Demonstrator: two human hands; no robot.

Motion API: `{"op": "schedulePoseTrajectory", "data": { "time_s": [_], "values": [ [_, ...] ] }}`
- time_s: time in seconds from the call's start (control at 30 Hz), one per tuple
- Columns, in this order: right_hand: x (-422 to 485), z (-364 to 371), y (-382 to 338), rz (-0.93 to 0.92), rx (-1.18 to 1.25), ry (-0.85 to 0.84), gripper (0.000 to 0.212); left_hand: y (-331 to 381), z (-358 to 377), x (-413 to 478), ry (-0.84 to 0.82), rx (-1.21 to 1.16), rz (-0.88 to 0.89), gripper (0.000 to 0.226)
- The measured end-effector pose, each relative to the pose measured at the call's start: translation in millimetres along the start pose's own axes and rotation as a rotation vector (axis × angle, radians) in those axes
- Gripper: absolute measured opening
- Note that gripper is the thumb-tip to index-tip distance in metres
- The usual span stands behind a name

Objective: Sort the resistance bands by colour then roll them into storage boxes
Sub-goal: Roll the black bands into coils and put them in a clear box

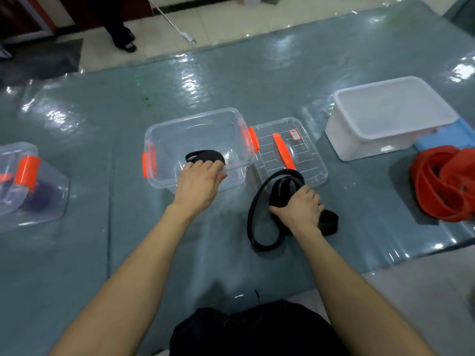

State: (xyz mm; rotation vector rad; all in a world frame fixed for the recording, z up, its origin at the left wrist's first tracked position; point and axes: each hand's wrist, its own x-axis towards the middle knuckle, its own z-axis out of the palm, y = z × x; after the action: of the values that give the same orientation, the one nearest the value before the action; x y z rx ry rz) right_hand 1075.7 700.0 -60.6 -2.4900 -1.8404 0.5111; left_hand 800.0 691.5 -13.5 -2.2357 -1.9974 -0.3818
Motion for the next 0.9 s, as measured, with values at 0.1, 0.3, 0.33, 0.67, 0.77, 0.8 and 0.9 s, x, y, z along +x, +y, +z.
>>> {"op": "schedulePoseTrajectory", "data": {
  "time_s": [0.1,0.3,0.33,0.67,0.77,0.8,0.9],
  "values": [
    [-8,-5,-1,-0.044,0.212,-0.06,0.063,6,-14,-14,0.066,-0.146,-0.019,0.028],
    [-45,-24,3,-0.086,0.476,-0.156,0.029,36,-30,-91,0.18,-0.661,-0.386,0.009],
    [-52,-31,-1,-0.1,0.509,-0.162,0.026,39,-28,-104,0.052,-0.841,-0.5,0.01],
    [-156,-83,-72,-0.532,0.771,-0.433,0.027,44,-80,-196,-0.189,-1.856,-1.117,0.041],
    [-165,-90,-79,-0.617,0.716,-0.451,0.023,13,-99,-204,-0.018,-1.705,-1.011,0.038],
    [-168,-93,-81,-0.638,0.718,-0.475,0.022,5,-108,-206,-0.032,-1.637,-0.928,0.039],
    [-174,-99,-91,-0.684,0.718,-0.483,0.028,2,-127,-207,-0.245,-1.307,-0.662,0.064]
  ]
}}
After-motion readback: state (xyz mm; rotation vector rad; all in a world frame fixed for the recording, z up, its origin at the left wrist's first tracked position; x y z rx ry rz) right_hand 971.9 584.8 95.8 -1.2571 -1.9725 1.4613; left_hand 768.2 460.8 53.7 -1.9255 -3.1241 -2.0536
